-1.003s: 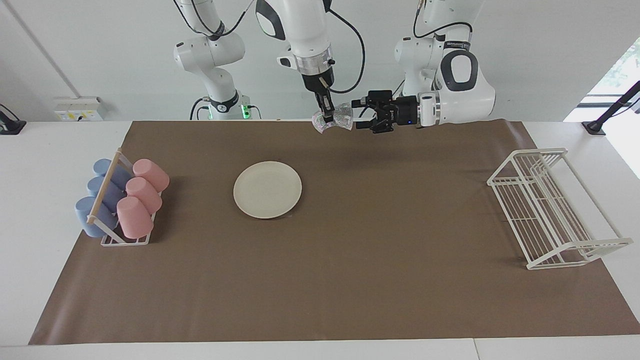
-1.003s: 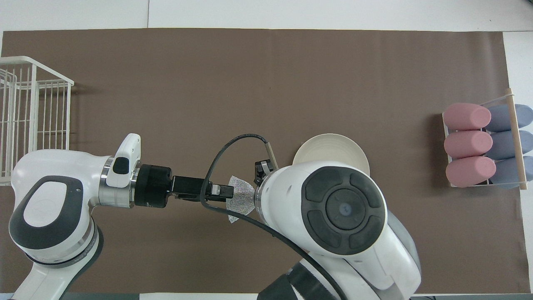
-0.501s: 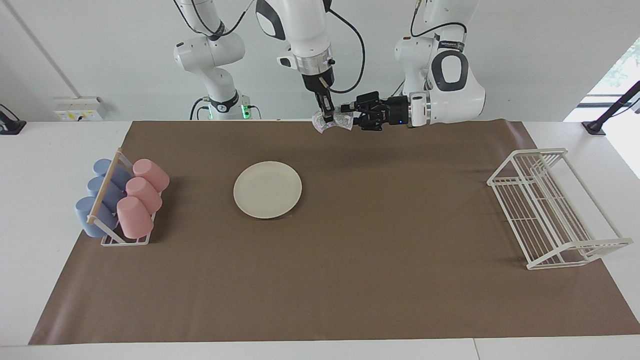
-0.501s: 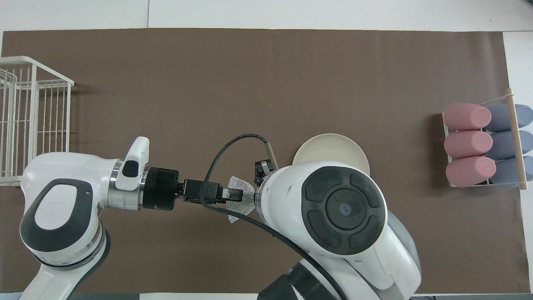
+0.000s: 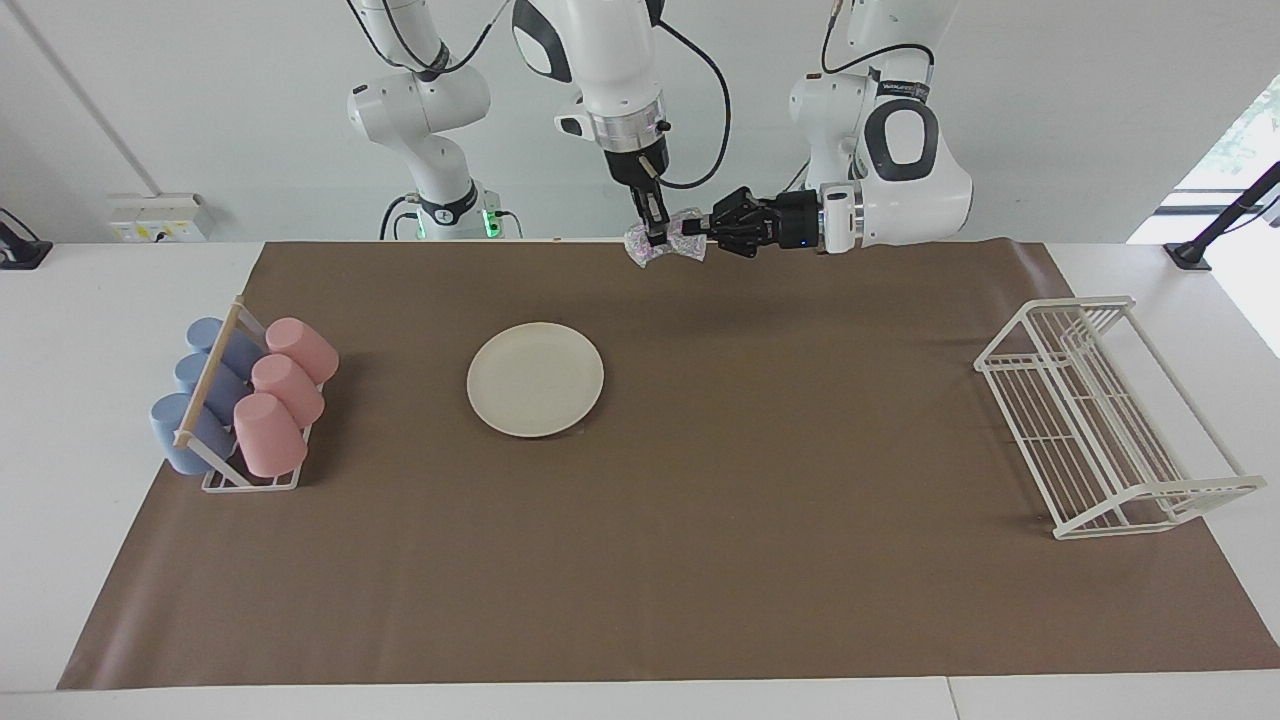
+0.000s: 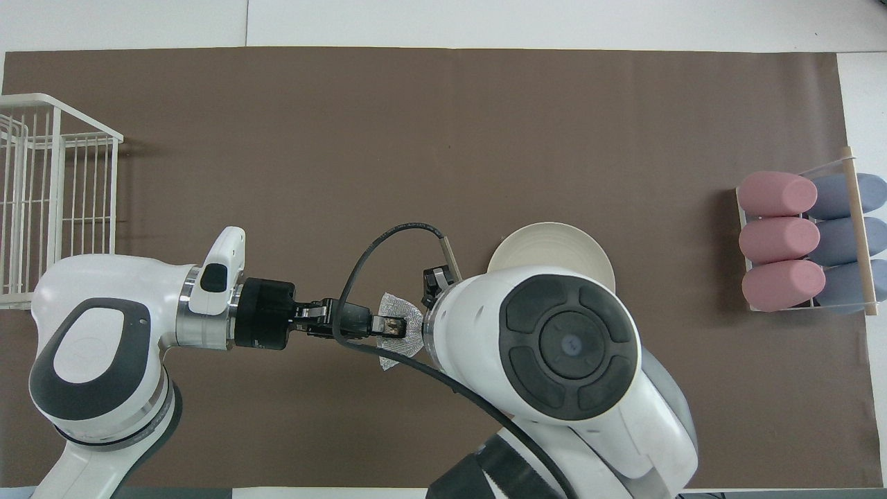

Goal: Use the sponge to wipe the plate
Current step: 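Take the scrubber with the left gripper while the right gripper withdraws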

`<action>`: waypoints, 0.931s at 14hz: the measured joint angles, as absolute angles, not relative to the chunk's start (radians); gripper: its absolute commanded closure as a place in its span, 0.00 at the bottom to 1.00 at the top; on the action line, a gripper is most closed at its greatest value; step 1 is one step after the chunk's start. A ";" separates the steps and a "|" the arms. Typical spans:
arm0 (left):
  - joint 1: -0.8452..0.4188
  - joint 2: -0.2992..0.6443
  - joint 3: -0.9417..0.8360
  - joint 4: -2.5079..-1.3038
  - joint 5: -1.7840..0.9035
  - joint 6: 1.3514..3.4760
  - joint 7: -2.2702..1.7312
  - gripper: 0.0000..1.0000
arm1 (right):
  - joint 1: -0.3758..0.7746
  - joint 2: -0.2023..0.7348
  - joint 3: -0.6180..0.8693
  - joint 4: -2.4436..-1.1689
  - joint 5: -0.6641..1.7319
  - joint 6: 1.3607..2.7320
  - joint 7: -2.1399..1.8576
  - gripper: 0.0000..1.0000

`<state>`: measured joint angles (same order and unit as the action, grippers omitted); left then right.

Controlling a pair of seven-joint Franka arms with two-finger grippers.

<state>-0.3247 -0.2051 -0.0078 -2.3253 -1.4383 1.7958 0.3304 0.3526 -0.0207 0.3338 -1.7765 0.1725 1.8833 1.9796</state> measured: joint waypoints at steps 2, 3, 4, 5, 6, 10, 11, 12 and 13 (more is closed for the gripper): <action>-0.325 -0.209 -0.006 -2.325 -1.438 1.796 0.323 1.00 | 0.351 -0.022 0.334 -1.776 0.172 1.883 1.969 0.00; -0.325 -0.210 -0.005 -2.326 -1.438 1.796 0.321 1.00 | 0.349 -0.023 0.334 -1.776 0.172 1.882 1.960 0.00; -0.325 -0.210 -0.005 -2.326 -1.438 1.796 0.320 1.00 | 0.345 -0.024 0.333 -1.776 0.171 1.882 1.940 0.00; -0.325 -0.210 -0.004 -2.326 -1.438 1.796 0.319 1.00 | 0.337 -0.027 0.332 -1.776 0.170 1.881 1.900 0.00; -0.324 -0.210 -0.003 -2.326 -1.438 1.796 0.319 1.00 | 0.323 -0.031 0.331 -1.777 0.169 1.873 1.843 0.00; -0.322 -0.210 0.001 -2.329 -1.425 1.811 0.306 1.00 | 0.224 -0.060 0.328 -1.777 0.165 1.780 1.498 0.00; -0.319 -0.210 0.003 -2.334 -1.401 1.820 0.297 1.00 | 0.184 -0.070 0.327 -1.777 0.163 1.752 1.385 0.00; -0.307 -0.210 0.006 -2.337 -1.368 1.830 0.284 1.00 | 0.134 -0.079 0.326 -1.777 0.163 1.722 1.262 0.00; -0.292 -0.210 0.008 -2.338 -1.334 1.835 0.263 1.00 | 0.079 -0.086 0.324 -1.777 0.163 1.696 1.147 0.00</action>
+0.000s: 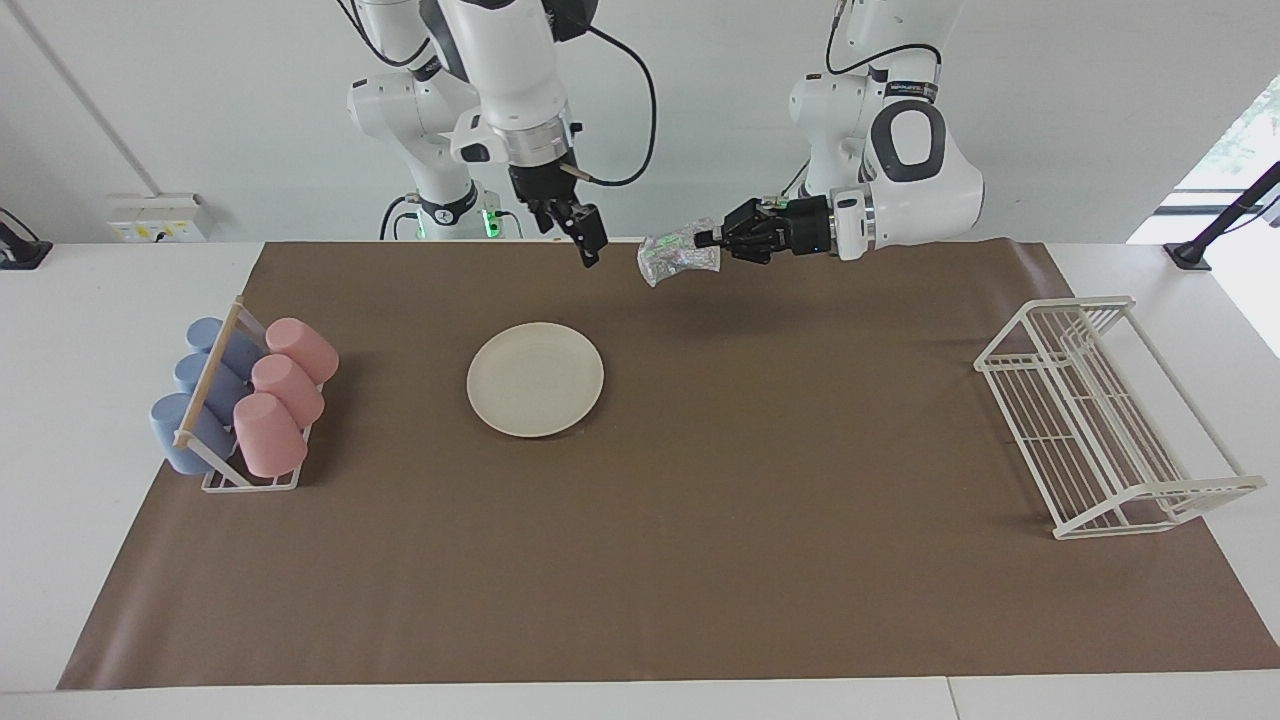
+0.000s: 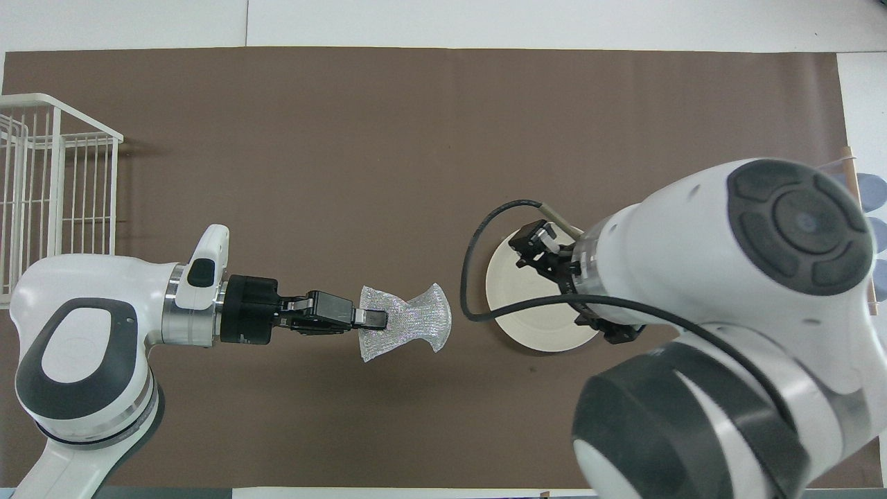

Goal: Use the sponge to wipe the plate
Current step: 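Take the scrubber with the left gripper while the right gripper withdraws, then carry the scrubber into the wire basket with the left gripper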

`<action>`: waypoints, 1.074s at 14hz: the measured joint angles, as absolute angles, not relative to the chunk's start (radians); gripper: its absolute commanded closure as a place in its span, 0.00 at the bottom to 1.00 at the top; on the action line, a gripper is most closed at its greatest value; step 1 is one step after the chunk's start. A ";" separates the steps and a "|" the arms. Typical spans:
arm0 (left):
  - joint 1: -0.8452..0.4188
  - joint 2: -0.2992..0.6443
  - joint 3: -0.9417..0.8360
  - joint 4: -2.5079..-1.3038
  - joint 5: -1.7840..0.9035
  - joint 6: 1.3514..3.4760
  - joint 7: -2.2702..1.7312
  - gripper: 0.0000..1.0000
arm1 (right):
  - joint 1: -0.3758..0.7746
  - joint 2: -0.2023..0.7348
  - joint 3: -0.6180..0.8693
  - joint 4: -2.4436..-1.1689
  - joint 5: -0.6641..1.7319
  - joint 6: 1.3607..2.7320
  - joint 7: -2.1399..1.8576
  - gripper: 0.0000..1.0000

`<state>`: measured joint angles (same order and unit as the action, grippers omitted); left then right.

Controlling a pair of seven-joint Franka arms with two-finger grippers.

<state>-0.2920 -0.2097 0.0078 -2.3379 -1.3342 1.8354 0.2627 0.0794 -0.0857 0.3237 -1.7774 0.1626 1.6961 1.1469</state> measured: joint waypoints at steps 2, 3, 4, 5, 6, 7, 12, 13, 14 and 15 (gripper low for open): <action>-0.256 -0.210 0.011 -2.336 -1.246 1.857 0.212 1.00 | -0.033 -0.092 0.320 -1.778 0.162 1.655 0.941 0.00; -0.232 -0.212 0.013 -2.333 -1.191 1.862 0.187 1.00 | -0.084 -0.092 0.319 -1.778 0.162 1.646 0.851 0.00; -0.209 -0.214 0.014 -2.328 -1.133 1.863 0.161 1.00 | -0.126 -0.092 0.318 -1.780 0.162 1.645 0.772 0.00; -0.192 -0.216 0.015 -2.321 -1.074 1.863 0.133 1.00 | -0.156 -0.092 0.318 -1.782 0.162 1.645 0.706 0.00; -0.183 -0.217 0.016 -2.314 -1.016 1.863 0.106 1.00 | -0.176 -0.092 0.318 -1.784 0.162 1.644 0.642 0.00; -0.178 -0.217 0.015 -2.307 -0.963 1.864 0.083 1.00 | -0.190 -0.092 0.318 -1.786 0.162 1.644 0.564 0.00; -0.173 -0.214 0.007 -2.235 -0.641 1.871 -0.094 1.00 | -0.167 -0.092 0.158 -1.791 0.139 1.646 0.070 0.00; -0.180 -0.208 0.003 -2.208 -0.565 1.871 -0.144 1.00 | -0.151 -0.092 0.116 -1.790 0.131 1.646 0.010 0.00; -0.192 -0.200 -0.002 -2.180 -0.490 1.870 -0.195 1.00 | -0.145 -0.091 0.095 -1.785 0.110 1.646 -0.045 0.00; -0.211 -0.189 -0.006 -2.156 -0.423 1.869 -0.243 1.00 | -0.142 -0.087 0.089 -1.773 0.081 1.646 -0.093 0.00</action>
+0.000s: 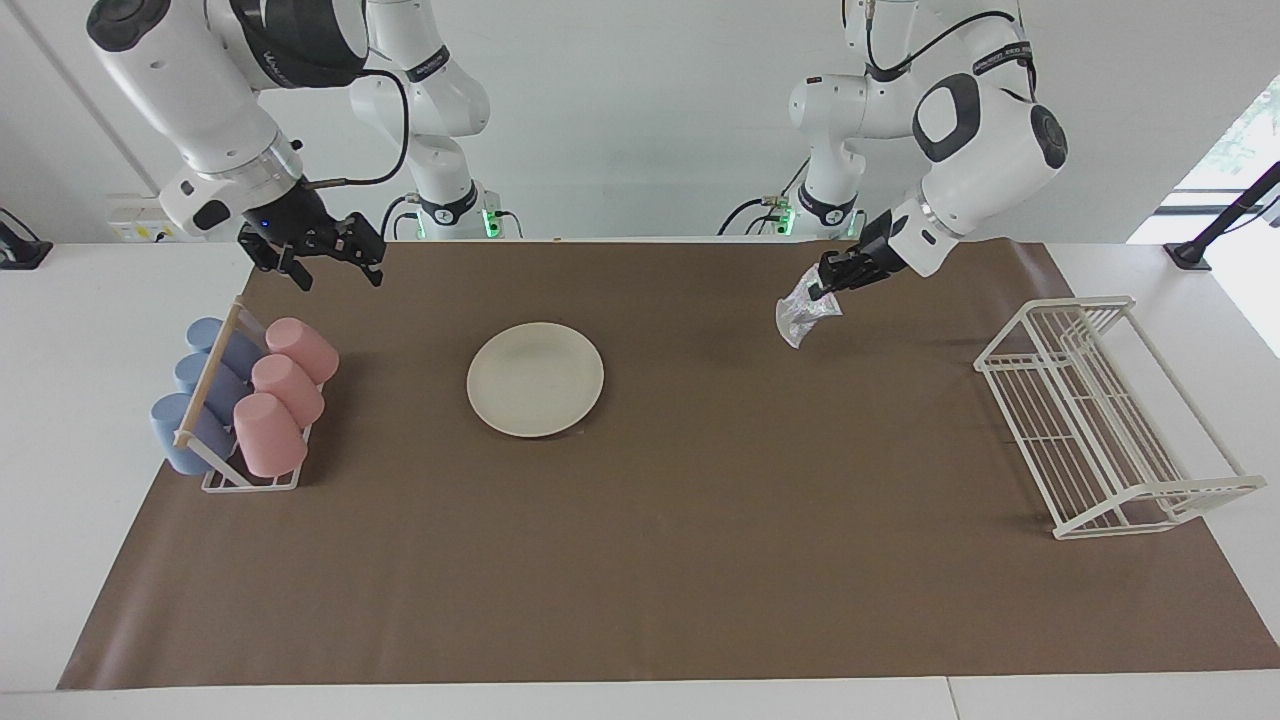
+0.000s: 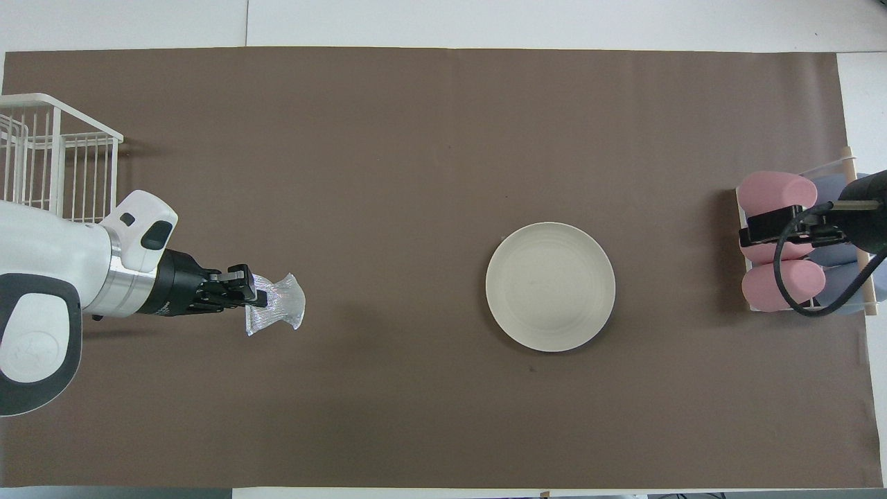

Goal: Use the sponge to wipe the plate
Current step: 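Carry the scrubber into the wire basket with the left gripper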

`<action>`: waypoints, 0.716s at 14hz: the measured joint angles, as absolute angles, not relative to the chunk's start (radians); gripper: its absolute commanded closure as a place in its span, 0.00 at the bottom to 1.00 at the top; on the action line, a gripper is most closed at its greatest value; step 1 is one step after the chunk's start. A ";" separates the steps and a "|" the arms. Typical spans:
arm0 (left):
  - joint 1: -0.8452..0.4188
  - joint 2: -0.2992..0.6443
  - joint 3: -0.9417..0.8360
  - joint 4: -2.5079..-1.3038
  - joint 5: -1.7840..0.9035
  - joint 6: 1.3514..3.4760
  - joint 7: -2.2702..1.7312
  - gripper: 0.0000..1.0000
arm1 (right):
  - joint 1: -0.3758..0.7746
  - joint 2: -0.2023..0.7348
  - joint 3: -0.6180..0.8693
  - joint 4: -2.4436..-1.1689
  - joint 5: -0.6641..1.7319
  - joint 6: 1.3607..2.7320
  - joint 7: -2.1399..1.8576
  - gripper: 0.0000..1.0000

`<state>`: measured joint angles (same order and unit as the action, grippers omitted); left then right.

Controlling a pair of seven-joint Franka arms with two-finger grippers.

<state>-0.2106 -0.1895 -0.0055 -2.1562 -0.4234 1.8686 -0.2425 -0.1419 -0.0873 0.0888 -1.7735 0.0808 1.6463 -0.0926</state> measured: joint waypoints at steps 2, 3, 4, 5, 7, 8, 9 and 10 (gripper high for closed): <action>-0.255 -0.171 -0.009 -2.121 -0.308 1.853 -0.316 1.00 | -0.133 -0.064 0.089 -1.713 0.033 1.628 -0.145 0.00; -0.275 -0.161 -0.011 -2.100 -0.248 1.827 -0.350 1.00 | -0.126 -0.048 0.089 -1.667 0.000 1.590 -0.152 0.00; -0.292 -0.150 -0.012 -2.069 -0.197 1.786 -0.379 1.00 | -0.120 -0.035 0.090 -1.626 -0.029 1.556 -0.153 0.00; -0.304 -0.136 -0.013 -2.028 -0.150 1.733 -0.398 1.00 | -0.118 -0.026 0.090 -1.598 -0.043 1.538 -0.155 0.00; -0.315 -0.105 -0.013 -1.935 -0.066 1.617 -0.406 1.00 | -0.106 -0.013 0.090 -1.567 -0.049 1.538 -0.162 0.00; -0.320 -0.089 -0.013 -1.891 -0.019 1.566 -0.407 1.00 | -0.095 -0.005 0.090 -1.551 -0.051 1.538 -0.162 0.00; -0.328 -0.075 -0.013 -1.856 0.032 1.522 -0.407 1.00 | -0.084 0.002 0.090 -1.541 -0.052 1.538 -0.162 0.00; -0.341 -0.065 -0.013 -1.833 0.086 1.485 -0.407 1.00 | -0.079 0.005 0.089 -1.537 -0.054 1.538 -0.162 0.00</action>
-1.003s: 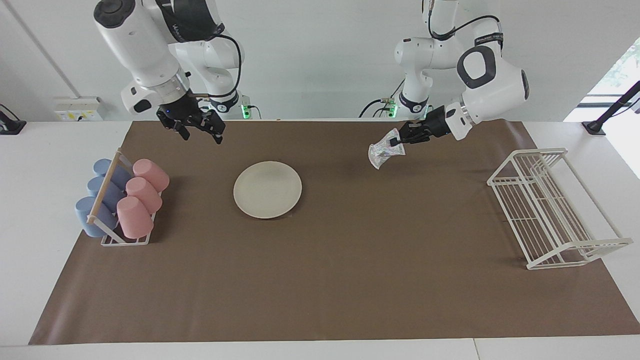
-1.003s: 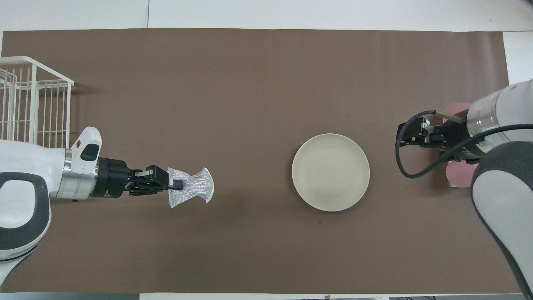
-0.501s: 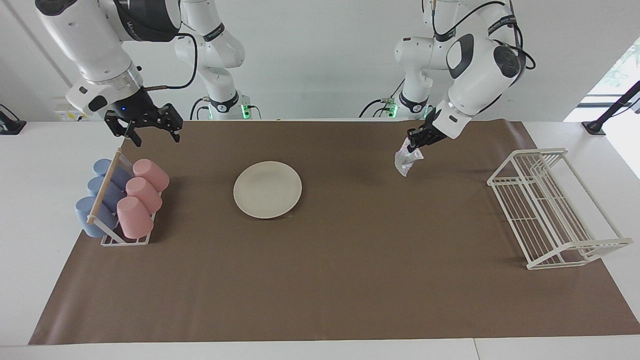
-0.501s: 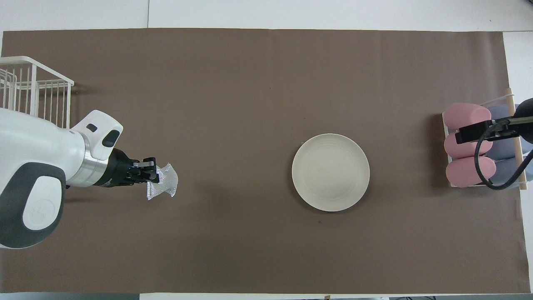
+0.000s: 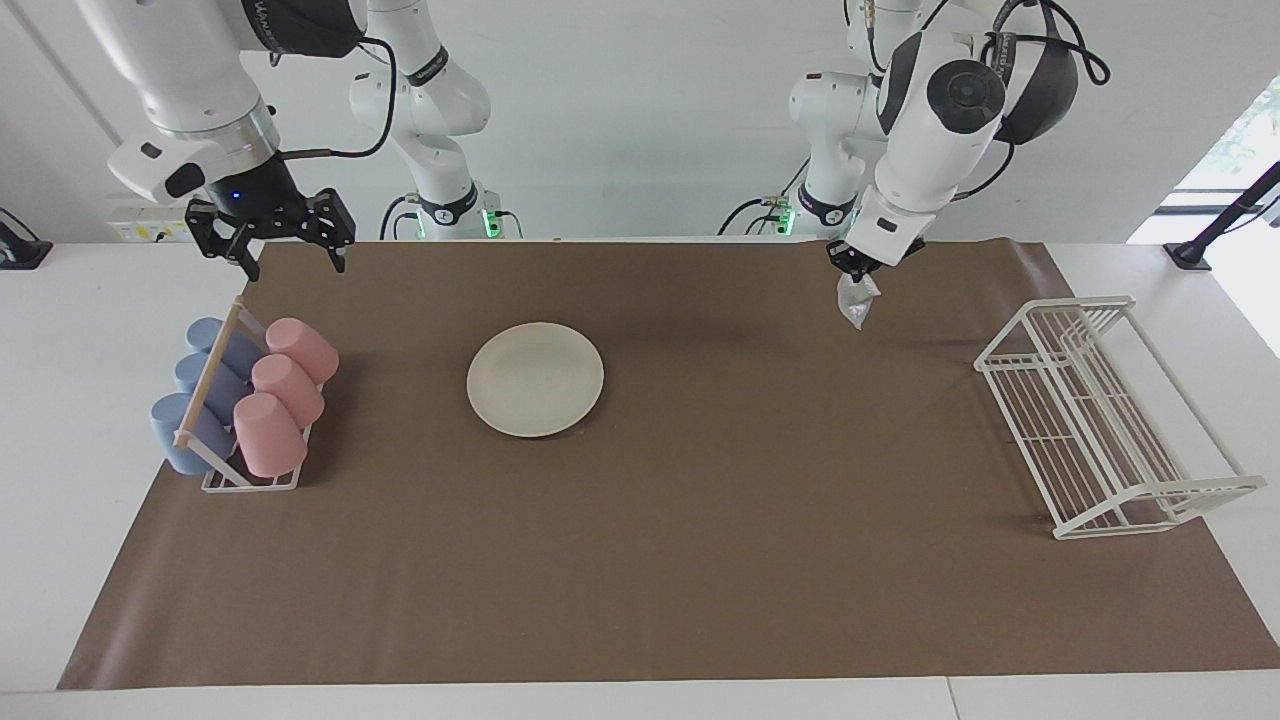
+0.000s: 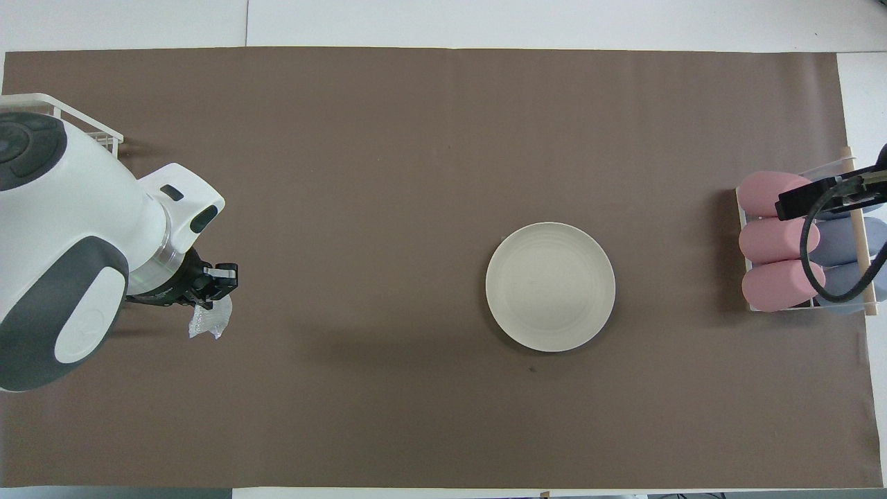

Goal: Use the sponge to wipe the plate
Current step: 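Carry the scrubber into the wire basket with the left gripper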

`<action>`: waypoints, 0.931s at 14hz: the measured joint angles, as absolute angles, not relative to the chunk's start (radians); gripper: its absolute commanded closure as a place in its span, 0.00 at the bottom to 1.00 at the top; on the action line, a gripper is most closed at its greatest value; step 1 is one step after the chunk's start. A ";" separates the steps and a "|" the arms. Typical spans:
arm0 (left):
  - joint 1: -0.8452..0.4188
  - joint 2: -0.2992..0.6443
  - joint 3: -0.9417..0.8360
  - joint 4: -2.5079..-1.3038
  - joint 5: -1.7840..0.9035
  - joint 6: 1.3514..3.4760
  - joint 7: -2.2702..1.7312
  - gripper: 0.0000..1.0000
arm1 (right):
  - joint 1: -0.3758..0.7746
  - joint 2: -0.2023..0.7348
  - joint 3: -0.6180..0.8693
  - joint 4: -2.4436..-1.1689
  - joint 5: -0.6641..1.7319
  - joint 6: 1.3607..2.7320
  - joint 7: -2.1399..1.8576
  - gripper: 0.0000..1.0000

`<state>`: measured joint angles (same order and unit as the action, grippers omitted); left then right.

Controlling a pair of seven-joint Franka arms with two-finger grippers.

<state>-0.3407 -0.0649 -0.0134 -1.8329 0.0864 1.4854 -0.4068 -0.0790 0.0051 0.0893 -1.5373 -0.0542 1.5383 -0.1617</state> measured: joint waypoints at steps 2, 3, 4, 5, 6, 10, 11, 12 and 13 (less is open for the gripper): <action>-0.365 -0.055 -0.014 -1.814 0.193 1.424 -0.410 1.00 | -0.076 0.009 0.074 -1.536 -0.057 1.534 -0.161 0.00; -0.373 -0.053 -0.014 -1.812 0.242 1.399 -0.411 1.00 | -0.075 0.010 0.056 -1.537 -0.058 1.526 -0.159 0.00; -0.378 -0.052 -0.014 -1.812 0.289 1.377 -0.411 1.00 | -0.072 0.010 0.033 -1.537 -0.058 1.512 -0.158 0.00; -0.384 -0.049 -0.014 -1.812 0.339 1.353 -0.411 1.00 | -0.067 0.010 0.011 -1.538 -0.058 1.501 -0.158 0.00; -0.392 -0.043 -0.015 -1.810 0.394 1.326 -0.411 1.00 | -0.058 0.010 -0.006 -1.539 -0.058 1.494 -0.158 0.00; -0.412 0.025 -0.015 -1.768 0.638 1.261 -0.413 1.00 | -0.041 0.010 -0.014 -1.541 -0.058 1.495 -0.152 0.00; -0.413 0.045 -0.015 -1.764 0.707 1.260 -0.413 1.00 | -0.040 0.010 -0.014 -1.540 -0.058 1.497 -0.152 0.00; -0.413 0.066 -0.015 -1.761 0.771 1.260 -0.413 1.00 | -0.040 0.010 -0.014 -1.540 -0.058 1.499 -0.152 0.00; -0.413 0.086 -0.014 -1.759 0.828 1.261 -0.414 1.00 | -0.040 0.010 -0.014 -1.539 -0.058 1.504 -0.152 0.00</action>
